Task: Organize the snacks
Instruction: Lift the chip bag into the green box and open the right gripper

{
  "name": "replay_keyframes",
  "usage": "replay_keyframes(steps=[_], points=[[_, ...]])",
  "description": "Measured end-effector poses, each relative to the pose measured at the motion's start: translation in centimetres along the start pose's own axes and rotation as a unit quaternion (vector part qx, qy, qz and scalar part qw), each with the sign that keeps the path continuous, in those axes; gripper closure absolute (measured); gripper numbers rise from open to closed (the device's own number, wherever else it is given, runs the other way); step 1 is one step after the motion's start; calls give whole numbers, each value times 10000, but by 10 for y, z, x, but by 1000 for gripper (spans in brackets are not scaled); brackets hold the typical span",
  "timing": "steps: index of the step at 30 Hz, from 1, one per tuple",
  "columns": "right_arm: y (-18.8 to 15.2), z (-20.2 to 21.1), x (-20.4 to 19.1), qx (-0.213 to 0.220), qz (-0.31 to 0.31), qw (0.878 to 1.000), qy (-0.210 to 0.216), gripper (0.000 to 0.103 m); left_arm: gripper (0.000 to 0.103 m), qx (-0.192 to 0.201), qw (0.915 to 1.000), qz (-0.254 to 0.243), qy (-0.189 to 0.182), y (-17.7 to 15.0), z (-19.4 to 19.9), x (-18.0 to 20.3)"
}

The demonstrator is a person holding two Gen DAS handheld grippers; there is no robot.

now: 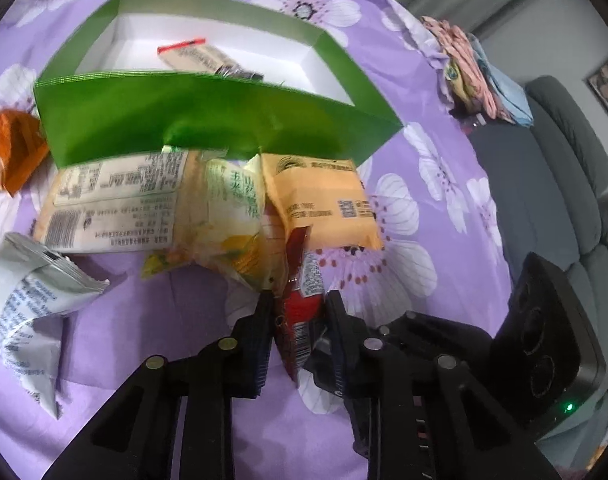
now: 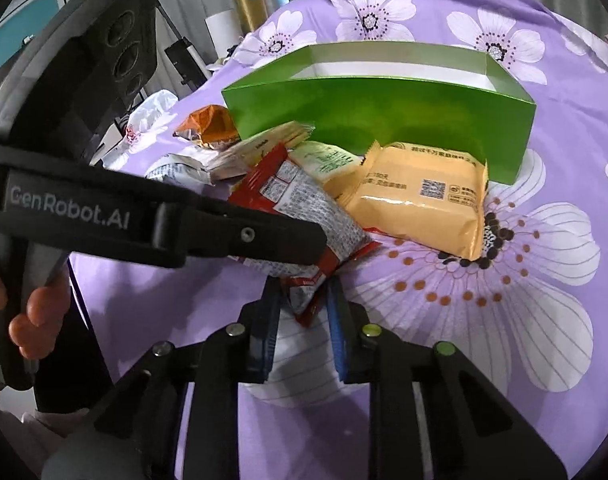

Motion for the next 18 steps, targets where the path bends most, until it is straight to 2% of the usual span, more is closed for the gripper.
replay_keyframes(steps=[9,18], points=[[9,13,-19,238,15,9996,170,85,84,173,9995,2,-267,4,22,9],[38,30,-24,574,118,9981,181,85,84,492,9982,-209,-274,23,45,23]])
Point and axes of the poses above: each gripper's, at about its wrist camera, not at the fingertips, and z roughly against the way its jaws point, x to its right, y to its top, the point moved 6 cm from there along -z, roughly the way its jaws point, and after that the axes turned 4 degrees about z, right-handed, at the moved point
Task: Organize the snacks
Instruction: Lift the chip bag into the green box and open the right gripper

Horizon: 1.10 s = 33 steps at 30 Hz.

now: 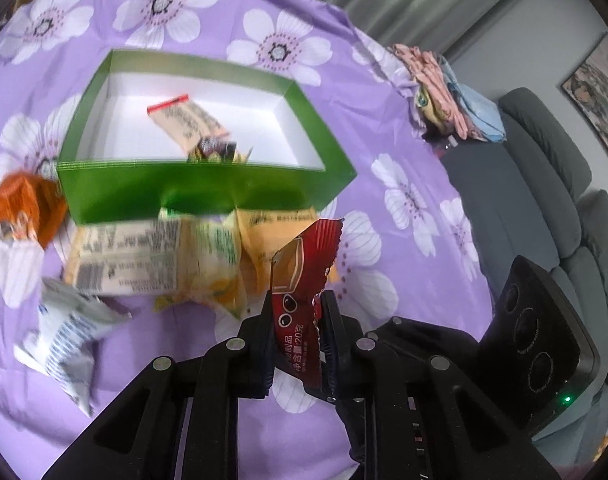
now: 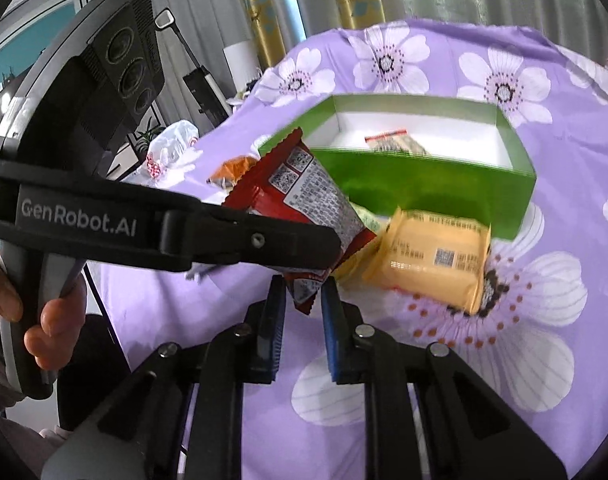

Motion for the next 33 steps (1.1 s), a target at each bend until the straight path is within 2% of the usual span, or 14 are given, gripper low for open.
replay_keyframes(steps=[8,15,21,28,30,32,33], points=[[44,1,8,319,186,9993,-4,85,84,325,9991,-250,93,43,16,7],[85,-11,23,498,290,9983,-67,85,84,506,9982,-247,199,90,15,-2],[107,-40,38,391,243,9989,10,84,84,498,9984,29,268,114,1,-27],[111,-68,47,203,49,9998,43,80,84,557,9973,327,355,124,-10,-51],[110,-72,47,149,27,9999,42,79,84,554,9961,392,573,125,-13,-58],[110,-74,49,123,29,9999,-64,79,76,563,9945,469,744,126,-13,-67],[110,-73,51,119,18,9999,-110,77,63,565,9941,519,772,126,-12,-71]])
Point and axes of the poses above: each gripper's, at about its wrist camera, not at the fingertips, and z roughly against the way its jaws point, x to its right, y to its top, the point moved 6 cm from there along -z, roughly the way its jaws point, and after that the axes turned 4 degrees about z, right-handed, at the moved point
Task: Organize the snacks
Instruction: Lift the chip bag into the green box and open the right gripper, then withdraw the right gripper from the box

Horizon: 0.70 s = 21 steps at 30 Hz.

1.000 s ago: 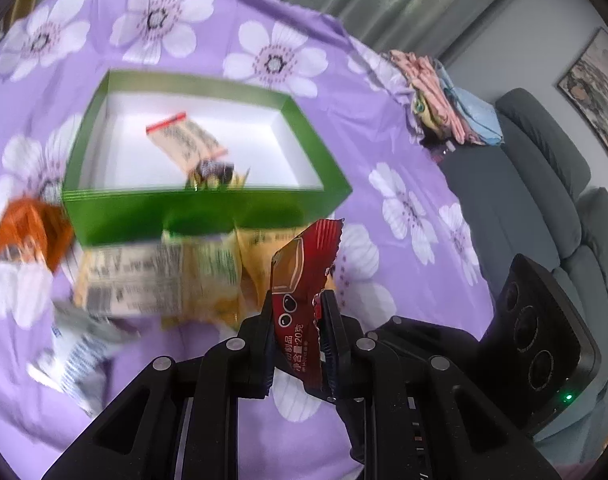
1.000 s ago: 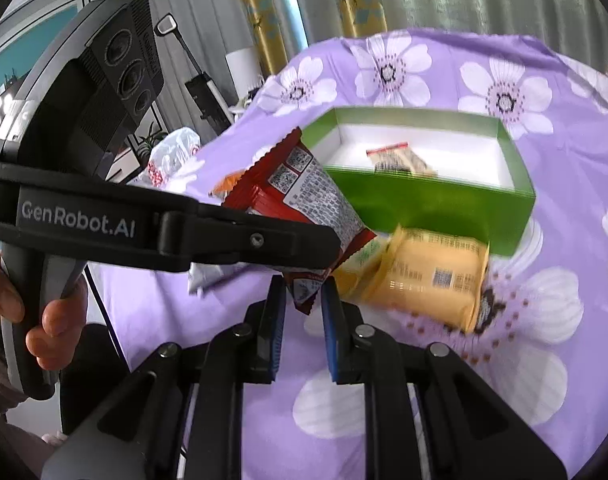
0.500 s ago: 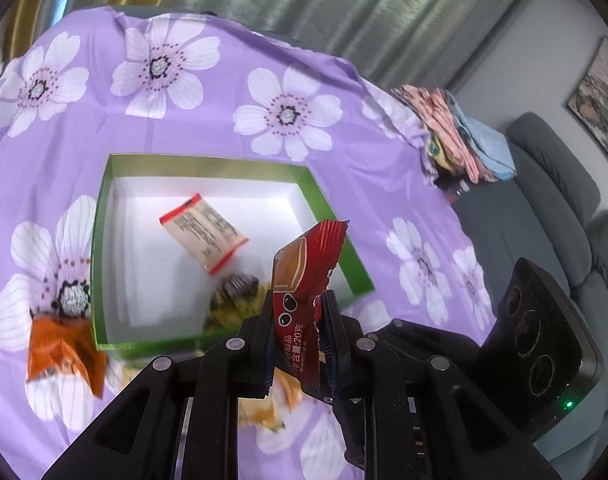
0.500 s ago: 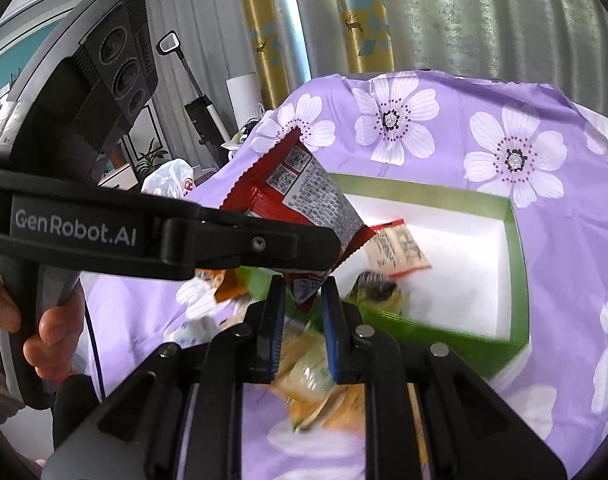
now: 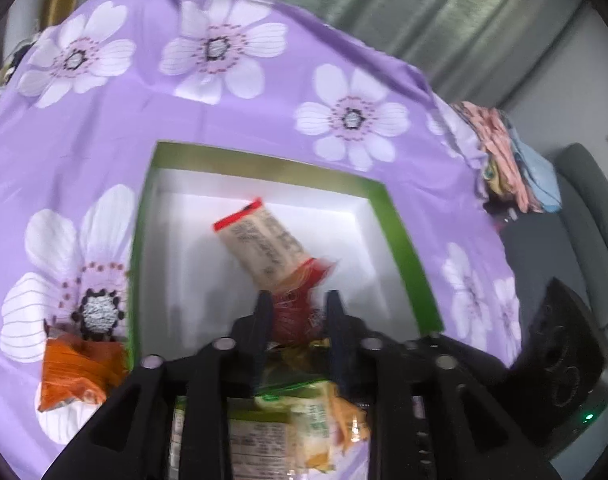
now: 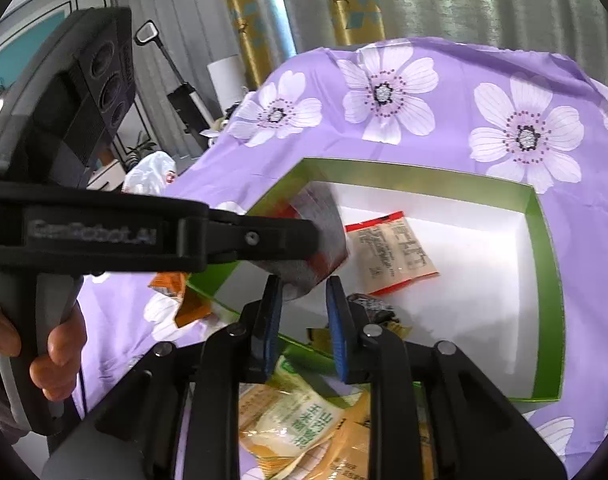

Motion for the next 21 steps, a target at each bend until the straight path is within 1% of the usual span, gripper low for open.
replay_keyframes(steps=[1,2,3,7,9,10,11,12,16,18,21], points=[[-1,2,1,8,-23,10000,-20,76,45,11,10000,44,30,0,1,-3],[-1,4,3,16,-58,10000,-32,72,36,67,9999,85,100,1,4,-6],[-2,7,4,21,-91,9999,-44,69,25,130,9997,108,159,1,8,-9],[-8,18,6,42,-164,9997,-157,62,24,180,9994,117,284,-2,20,-14],[-11,26,6,57,-184,9995,-244,56,24,214,9989,21,422,-6,26,-15],[-13,31,6,73,-190,9994,-291,55,23,230,9986,-24,466,-8,29,-14],[-14,36,5,96,-190,9992,-348,51,22,241,9985,-70,488,-11,32,-13],[-15,39,5,109,-194,9990,-394,46,20,245,9984,-105,506,-15,35,-12],[-22,57,2,146,-216,9975,-653,35,12,195,9979,-277,545,-30,45,-7],[-26,66,-1,160,-271,9965,-771,27,11,178,9978,-343,547,-36,49,-4],[-30,79,-4,170,-301,9944,-1002,23,11,222,9975,-394,536,-45,58,-1]])
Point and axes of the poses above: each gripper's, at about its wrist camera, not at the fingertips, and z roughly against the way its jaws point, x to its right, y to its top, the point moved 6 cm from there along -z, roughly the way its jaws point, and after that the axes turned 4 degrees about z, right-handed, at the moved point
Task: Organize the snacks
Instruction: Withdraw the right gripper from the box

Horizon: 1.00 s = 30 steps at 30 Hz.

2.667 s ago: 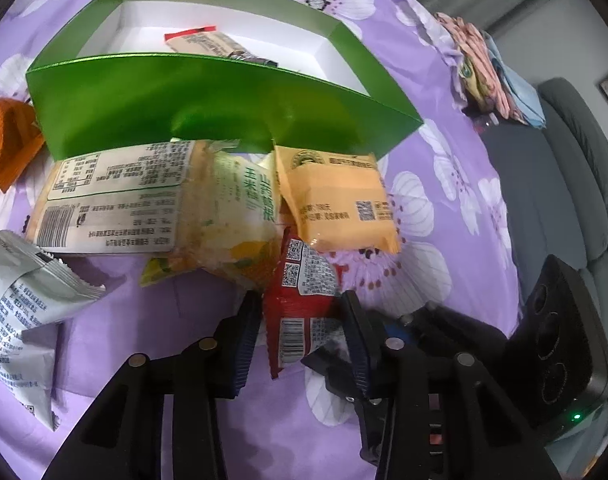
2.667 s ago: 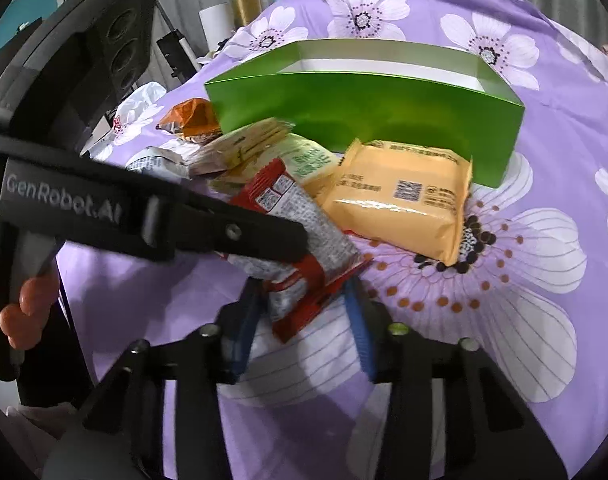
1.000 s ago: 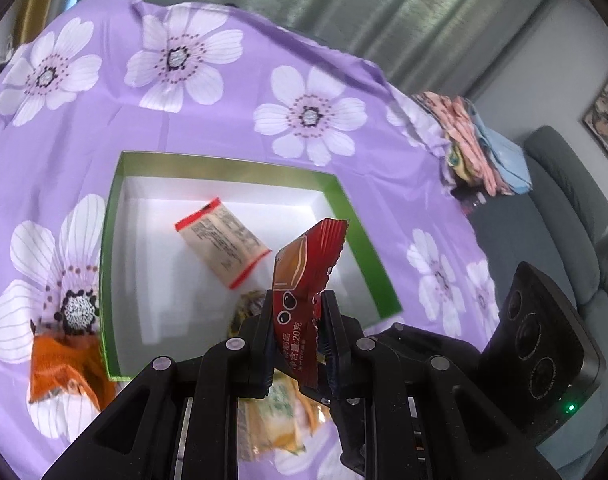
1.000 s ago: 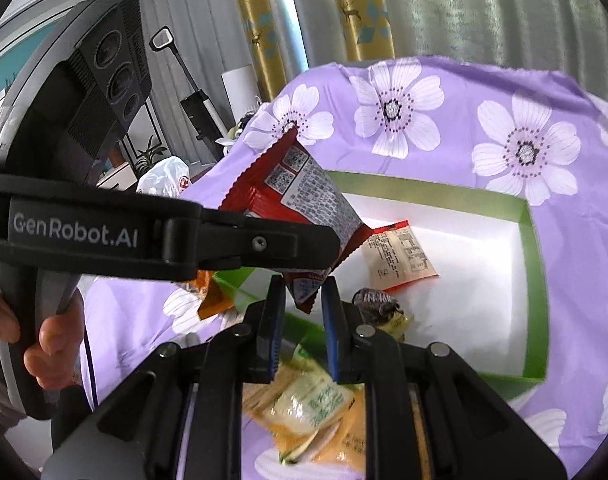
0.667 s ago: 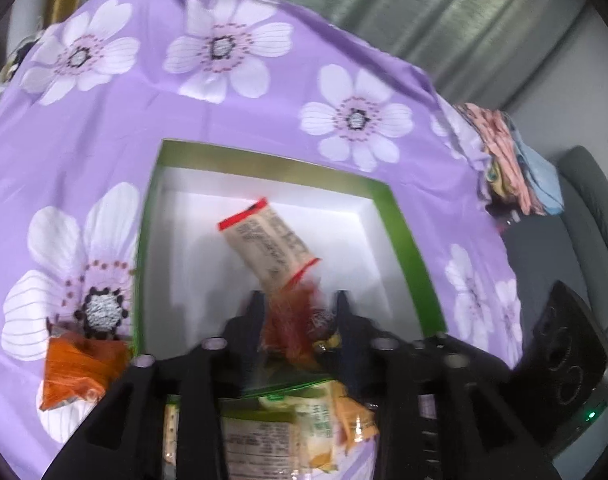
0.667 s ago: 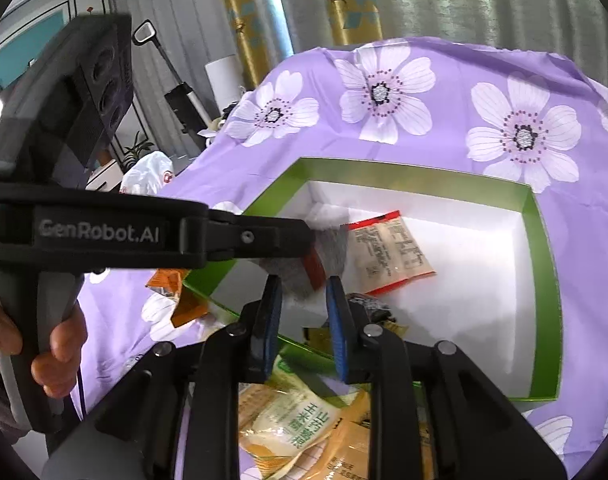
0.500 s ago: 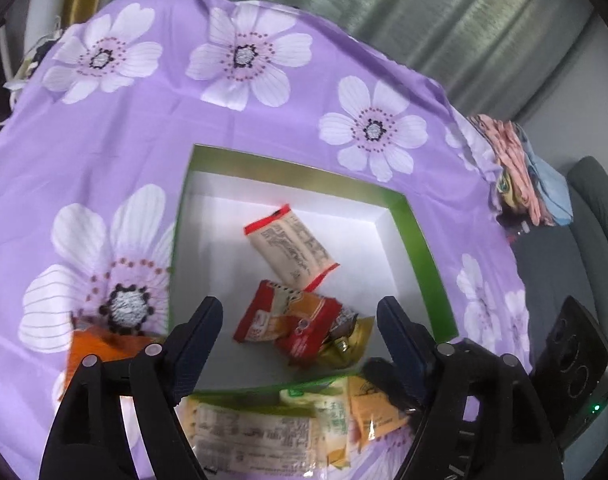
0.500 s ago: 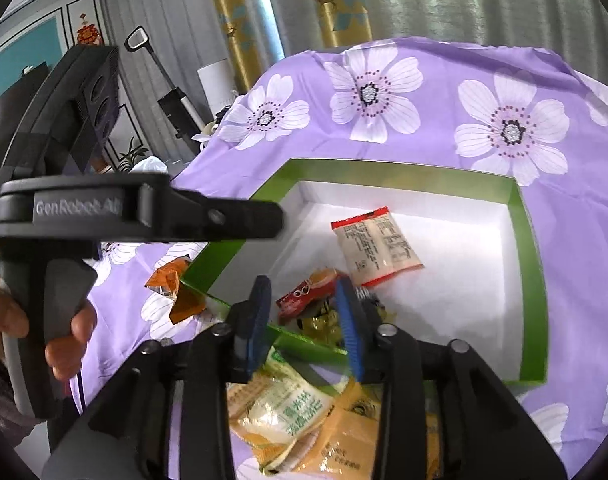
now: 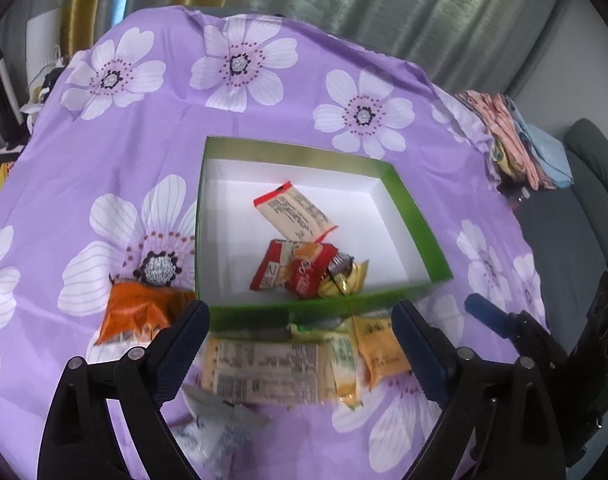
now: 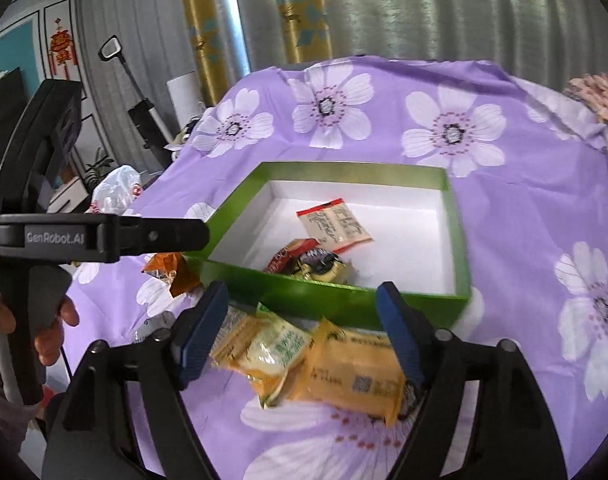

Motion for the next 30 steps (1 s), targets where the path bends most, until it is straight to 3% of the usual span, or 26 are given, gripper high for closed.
replay_keyframes(steps=[4,9,30], points=[[-5,15,0,20,-2,9997,-243,15,3,53,9999,-83,18,-12,12,5],[-12,34,-2,61,-91,9989,-447,7,3,128,9999,-36,7,-31,27,4],[-22,77,-20,306,39,9974,-652,6,3,147,9995,-281,-12,-65,52,19]])
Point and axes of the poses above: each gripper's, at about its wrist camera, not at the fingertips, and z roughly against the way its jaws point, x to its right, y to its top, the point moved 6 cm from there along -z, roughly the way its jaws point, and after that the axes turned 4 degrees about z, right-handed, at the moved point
